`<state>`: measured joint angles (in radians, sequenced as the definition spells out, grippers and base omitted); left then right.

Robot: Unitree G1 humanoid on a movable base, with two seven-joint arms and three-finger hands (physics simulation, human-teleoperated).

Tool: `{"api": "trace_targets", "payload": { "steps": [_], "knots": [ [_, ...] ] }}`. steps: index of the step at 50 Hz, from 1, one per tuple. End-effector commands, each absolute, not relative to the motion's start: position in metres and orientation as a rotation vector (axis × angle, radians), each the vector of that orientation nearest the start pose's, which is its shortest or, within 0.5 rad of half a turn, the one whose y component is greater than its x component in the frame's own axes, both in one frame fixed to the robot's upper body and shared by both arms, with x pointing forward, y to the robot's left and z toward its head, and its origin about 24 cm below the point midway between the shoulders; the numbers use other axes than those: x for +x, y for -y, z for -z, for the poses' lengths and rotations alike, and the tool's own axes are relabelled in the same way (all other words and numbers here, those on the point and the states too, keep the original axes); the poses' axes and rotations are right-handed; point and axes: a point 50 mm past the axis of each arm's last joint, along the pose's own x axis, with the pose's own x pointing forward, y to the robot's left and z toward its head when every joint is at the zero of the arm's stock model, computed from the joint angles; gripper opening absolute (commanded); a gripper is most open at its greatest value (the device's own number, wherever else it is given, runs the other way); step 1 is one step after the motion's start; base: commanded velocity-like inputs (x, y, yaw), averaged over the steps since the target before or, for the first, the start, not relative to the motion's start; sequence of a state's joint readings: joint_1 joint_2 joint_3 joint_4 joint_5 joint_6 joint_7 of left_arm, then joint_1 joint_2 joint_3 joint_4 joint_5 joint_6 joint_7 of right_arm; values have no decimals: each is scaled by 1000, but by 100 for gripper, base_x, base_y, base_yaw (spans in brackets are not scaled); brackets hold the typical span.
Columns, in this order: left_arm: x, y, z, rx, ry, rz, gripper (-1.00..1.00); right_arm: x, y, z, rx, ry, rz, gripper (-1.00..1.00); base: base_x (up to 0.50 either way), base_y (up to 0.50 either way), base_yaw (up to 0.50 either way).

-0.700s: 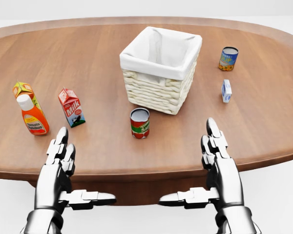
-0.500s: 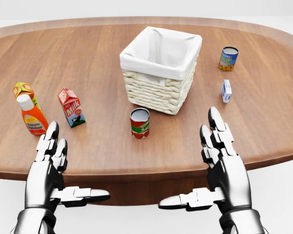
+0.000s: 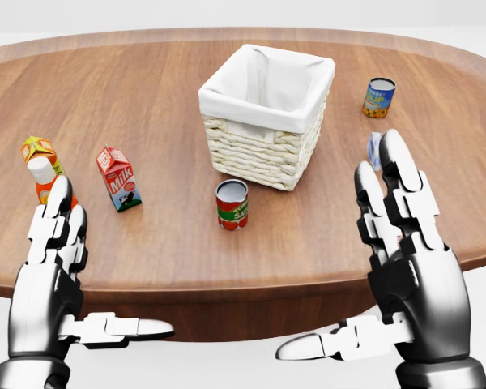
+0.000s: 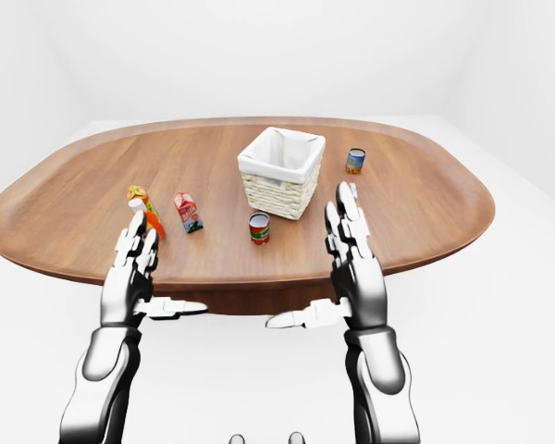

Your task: Pick the milk and place it in the basket.

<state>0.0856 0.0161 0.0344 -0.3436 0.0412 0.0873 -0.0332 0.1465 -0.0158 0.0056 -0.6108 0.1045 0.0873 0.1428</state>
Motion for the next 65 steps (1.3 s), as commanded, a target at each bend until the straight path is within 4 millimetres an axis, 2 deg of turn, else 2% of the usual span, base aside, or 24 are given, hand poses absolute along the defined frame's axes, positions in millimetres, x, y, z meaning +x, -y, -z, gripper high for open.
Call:
{"api": "trace_targets", "payload": {
  "steps": [1, 17, 25, 31, 65],
  "knots": [
    [224, -163, -109, 137, 235, -45, 100, 191, 149, -168, 1, 516, -147, 100, 0, 0, 0],
    [217, -164, -120, 164, 280, -44, 100, 184, 152, -180, -16, 572, -126, 100, 0, 0, 0],
    [215, -164, -124, 144, 302, -31, 100, 183, 152, -181, -11, 580, -131, 100, 33, 0, 0],
    [218, -165, -119, 175, 277, -54, 100, 183, 152, -182, -9, 584, -133, 100, 27, 0, 0],
    [218, -164, -116, 186, 263, -50, 100, 183, 151, -178, -4, 565, -138, 100, 26, 0, 0]
  ]
}}
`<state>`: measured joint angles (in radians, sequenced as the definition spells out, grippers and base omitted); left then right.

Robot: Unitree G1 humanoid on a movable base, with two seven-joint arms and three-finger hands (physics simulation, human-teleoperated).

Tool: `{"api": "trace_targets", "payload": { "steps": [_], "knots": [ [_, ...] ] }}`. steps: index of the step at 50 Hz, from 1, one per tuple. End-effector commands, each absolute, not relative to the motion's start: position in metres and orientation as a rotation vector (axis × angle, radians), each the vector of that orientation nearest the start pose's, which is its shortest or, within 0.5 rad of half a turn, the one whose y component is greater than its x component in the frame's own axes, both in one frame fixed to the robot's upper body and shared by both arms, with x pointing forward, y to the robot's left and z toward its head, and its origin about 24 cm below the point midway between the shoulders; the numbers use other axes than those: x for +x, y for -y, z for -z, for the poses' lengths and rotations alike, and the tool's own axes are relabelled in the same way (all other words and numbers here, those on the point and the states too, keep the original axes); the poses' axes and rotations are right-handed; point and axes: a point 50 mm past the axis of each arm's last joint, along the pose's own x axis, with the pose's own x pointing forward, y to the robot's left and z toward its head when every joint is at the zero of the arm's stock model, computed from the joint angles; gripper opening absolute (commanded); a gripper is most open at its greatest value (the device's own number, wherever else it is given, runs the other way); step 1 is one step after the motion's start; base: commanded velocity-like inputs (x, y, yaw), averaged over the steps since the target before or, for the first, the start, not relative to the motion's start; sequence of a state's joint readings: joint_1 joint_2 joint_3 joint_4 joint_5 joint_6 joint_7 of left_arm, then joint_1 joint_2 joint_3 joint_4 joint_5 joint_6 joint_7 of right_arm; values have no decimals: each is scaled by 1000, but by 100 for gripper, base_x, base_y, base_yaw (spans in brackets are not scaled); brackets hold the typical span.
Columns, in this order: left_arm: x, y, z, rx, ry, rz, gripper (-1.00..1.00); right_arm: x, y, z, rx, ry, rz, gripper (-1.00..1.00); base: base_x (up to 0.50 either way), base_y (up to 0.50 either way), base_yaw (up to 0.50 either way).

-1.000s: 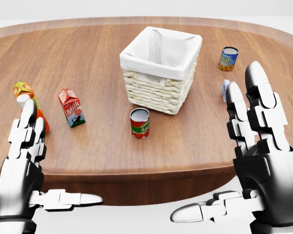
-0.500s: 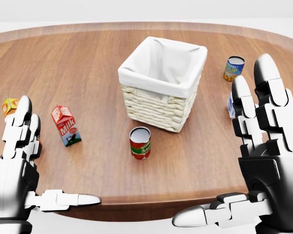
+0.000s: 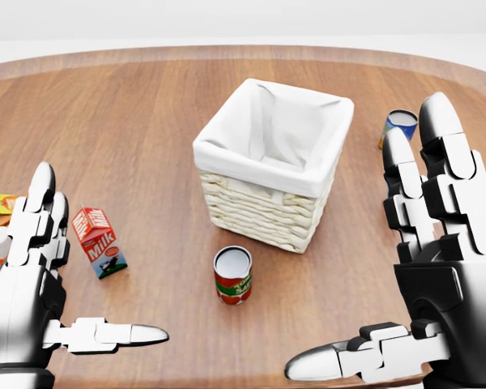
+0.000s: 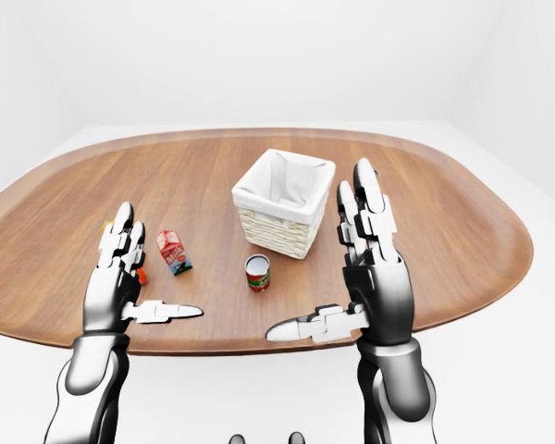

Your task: Pick the milk and place it in the basket.

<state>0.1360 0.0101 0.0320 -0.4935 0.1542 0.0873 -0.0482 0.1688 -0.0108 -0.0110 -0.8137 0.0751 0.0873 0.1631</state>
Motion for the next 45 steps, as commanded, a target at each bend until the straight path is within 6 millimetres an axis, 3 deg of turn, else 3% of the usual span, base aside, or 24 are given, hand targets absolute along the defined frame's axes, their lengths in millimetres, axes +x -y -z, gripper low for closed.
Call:
{"api": "trace_targets", "payload": {
  "steps": [1, 45],
  "knots": [
    [218, -164, -116, 184, 264, -50, 100, 183, 151, -178, -2, 565, -138, 100, 25, 0, 0],
    [220, -162, -114, 186, 257, -47, 100, 184, 148, -175, 4, 550, -150, 100, 25, 0, 0]
  ]
}}
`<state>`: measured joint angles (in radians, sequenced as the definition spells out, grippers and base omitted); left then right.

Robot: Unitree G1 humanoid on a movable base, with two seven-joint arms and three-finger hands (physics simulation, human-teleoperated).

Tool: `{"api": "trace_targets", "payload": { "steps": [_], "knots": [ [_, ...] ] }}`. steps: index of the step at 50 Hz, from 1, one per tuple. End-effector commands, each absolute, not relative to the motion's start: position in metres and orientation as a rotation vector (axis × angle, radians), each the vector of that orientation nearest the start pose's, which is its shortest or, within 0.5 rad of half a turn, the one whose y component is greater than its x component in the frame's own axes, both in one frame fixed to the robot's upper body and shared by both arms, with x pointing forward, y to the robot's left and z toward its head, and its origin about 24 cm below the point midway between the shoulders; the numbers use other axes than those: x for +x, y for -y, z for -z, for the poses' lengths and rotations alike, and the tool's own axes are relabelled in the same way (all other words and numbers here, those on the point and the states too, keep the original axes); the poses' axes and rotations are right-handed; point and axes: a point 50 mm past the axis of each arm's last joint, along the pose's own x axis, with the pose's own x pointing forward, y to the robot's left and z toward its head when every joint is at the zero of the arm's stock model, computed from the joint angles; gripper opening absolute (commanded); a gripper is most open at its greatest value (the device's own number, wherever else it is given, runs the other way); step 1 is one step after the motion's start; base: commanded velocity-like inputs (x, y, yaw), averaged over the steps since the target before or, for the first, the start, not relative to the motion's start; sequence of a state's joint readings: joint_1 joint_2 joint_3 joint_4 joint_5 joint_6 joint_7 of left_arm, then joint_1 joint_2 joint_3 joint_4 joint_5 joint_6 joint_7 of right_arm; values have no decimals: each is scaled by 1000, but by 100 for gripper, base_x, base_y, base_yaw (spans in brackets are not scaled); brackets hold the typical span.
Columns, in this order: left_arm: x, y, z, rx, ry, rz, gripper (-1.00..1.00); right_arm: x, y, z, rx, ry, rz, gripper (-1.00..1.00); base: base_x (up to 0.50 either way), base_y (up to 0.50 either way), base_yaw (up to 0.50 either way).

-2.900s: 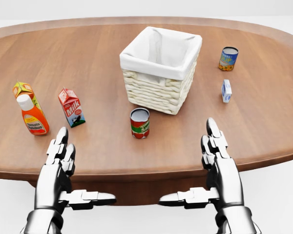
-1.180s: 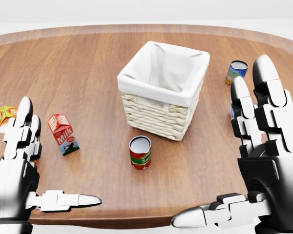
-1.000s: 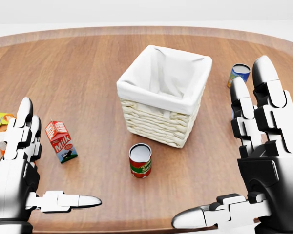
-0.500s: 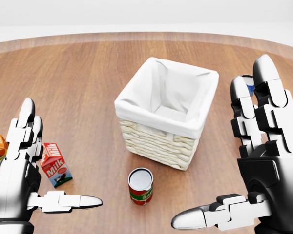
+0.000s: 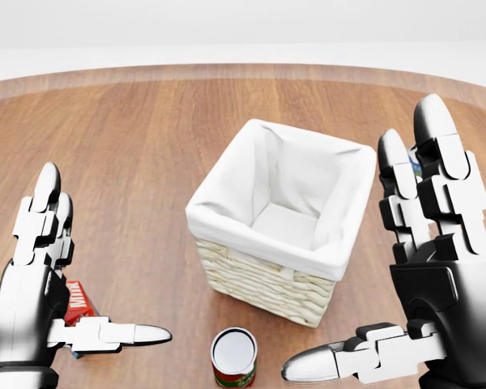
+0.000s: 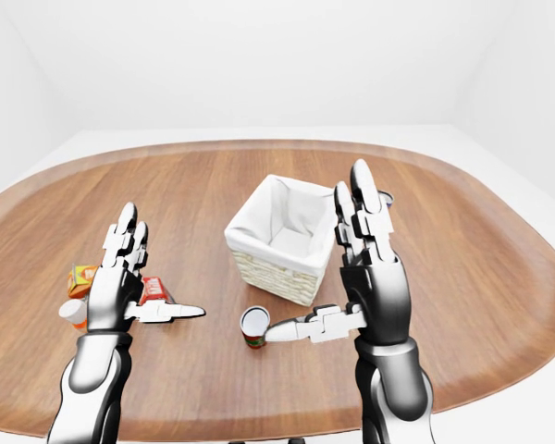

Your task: Pick the milk and place it in the basket.

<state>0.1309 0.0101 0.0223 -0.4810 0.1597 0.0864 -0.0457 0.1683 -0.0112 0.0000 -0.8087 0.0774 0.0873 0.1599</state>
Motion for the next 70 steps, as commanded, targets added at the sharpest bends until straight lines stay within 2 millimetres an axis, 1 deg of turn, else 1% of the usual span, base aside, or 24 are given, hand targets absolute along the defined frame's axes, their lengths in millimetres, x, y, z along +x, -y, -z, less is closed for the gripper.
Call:
{"api": "trace_targets", "payload": {
  "steps": [1, 22, 34, 37, 38, 39, 40, 43, 45, 48, 55, 60, 61, 62, 65, 70],
  "knots": [
    [220, -162, -113, 187, 256, -47, 100, 184, 148, -175, 3, 551, -150, 100, 25, 0, 0],
    [222, -163, -112, 191, 254, -55, 100, 183, 149, -175, 6, 550, -149, 100, 25, 0, 0],
    [226, -167, -108, 207, 249, -76, 100, 183, 148, -175, 7, 550, -151, 100, 1, 0, 0],
    [229, -171, -105, 230, 237, -82, 100, 183, 148, -175, 8, 551, -152, 100, 0, 0, 0],
    [230, -175, -106, 274, 245, -99, 100, 183, 148, -174, 8, 546, -153, 100, 0, 0, 0],
    [230, -175, -106, 277, 246, -100, 100, 183, 148, -174, 8, 545, -153, 100, 0, 0, 0],
    [231, -179, -108, 295, 247, -110, 100, 183, 148, -175, 9, 548, -152, 100, 0, 0, 0],
    [231, -184, -114, 335, 258, -114, 100, 183, 148, -175, 10, 550, -153, 100, 0, 0, 0],
    [232, -186, -115, 340, 246, -82, 100, 184, 148, -174, 9, 542, -153, 100, 0, 0, 0],
    [234, -189, -110, 407, 238, -89, 100, 184, 148, -174, 10, 544, -152, 100, 0, 0, 0],
    [232, -200, -100, 482, 202, -99, 100, 185, 149, -175, 12, 548, -150, 100, 0, 0, 0],
    [227, -204, -98, 555, 195, -93, 100, 184, 149, -175, 12, 548, -148, 100, 0, 0, 0],
    [226, -204, -98, 559, 189, -83, 100, 184, 149, -175, 12, 549, -148, 100, 0, 0, 0],
    [224, -203, -97, 574, 179, -37, 100, 184, 149, -175, 11, 549, -147, 100, 0, 0, 0],
    [221, -205, -98, 595, 172, -30, 100, 185, 149, -174, 12, 546, -144, 100, 0, 0, 0],
    [220, -209, -89, 631, 136, -19, 100, 185, 149, -174, 14, 542, -144, 100, 0, 0, 0]
  ]
}}
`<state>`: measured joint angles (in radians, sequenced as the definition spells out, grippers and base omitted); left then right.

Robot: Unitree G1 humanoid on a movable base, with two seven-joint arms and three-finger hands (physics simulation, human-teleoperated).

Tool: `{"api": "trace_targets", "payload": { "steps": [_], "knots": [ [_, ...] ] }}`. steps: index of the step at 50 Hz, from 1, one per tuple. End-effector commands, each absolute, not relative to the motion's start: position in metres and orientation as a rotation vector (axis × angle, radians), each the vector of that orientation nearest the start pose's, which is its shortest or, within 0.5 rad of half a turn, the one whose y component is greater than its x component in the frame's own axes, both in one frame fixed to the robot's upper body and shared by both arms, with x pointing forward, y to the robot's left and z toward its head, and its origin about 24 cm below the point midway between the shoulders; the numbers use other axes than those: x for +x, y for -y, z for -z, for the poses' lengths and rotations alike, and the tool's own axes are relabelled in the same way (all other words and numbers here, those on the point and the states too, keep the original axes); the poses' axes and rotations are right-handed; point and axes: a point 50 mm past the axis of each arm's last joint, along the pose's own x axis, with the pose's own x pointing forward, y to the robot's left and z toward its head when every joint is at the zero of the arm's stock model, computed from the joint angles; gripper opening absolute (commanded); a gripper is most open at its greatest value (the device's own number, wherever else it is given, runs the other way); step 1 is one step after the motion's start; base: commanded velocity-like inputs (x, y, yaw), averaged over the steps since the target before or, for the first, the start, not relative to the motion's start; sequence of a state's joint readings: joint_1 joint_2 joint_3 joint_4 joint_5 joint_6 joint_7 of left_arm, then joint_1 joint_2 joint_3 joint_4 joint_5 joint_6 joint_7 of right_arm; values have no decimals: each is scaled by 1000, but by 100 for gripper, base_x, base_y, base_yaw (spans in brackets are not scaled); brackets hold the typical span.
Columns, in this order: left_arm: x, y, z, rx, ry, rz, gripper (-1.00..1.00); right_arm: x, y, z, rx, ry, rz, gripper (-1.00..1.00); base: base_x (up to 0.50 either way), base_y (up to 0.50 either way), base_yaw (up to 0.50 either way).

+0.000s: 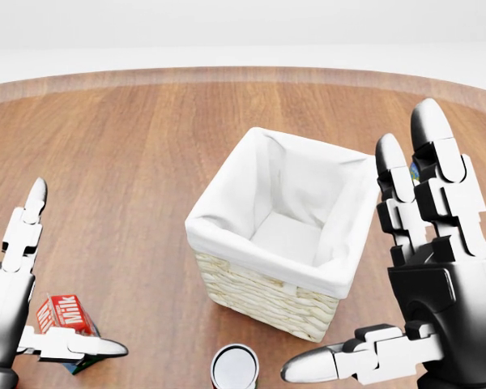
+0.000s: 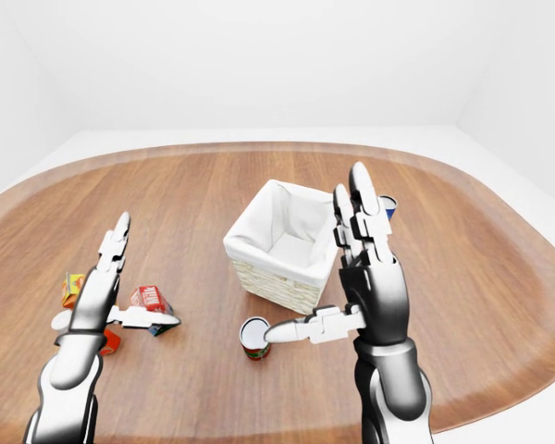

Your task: Pick the milk and place it in the basket.

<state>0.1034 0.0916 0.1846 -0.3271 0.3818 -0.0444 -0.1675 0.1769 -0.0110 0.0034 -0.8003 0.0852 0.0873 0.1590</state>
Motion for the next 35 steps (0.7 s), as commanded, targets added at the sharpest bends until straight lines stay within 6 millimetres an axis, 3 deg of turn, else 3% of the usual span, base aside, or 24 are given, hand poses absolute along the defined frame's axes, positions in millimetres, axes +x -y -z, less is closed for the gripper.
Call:
{"api": "trace_targets", "payload": {
  "steps": [1, 14, 25, 35],
  "knots": [
    [219, -210, -87, 634, 124, -18, 100, 185, 149, -174, 16, 544, -144, 100, 0, 0, 0],
    [227, -224, -78, 651, 74, -55, 100, 184, 150, -176, 21, 554, -148, 100, 0, 0, 0],
    [243, -244, -55, 636, -24, -121, 100, 184, 150, -177, 22, 560, -147, 100, 0, 0, 0],
    [247, -244, -51, 630, -38, -123, 100, 184, 150, -177, 23, 562, -144, 100, 0, 0, 0]
  ]
}}
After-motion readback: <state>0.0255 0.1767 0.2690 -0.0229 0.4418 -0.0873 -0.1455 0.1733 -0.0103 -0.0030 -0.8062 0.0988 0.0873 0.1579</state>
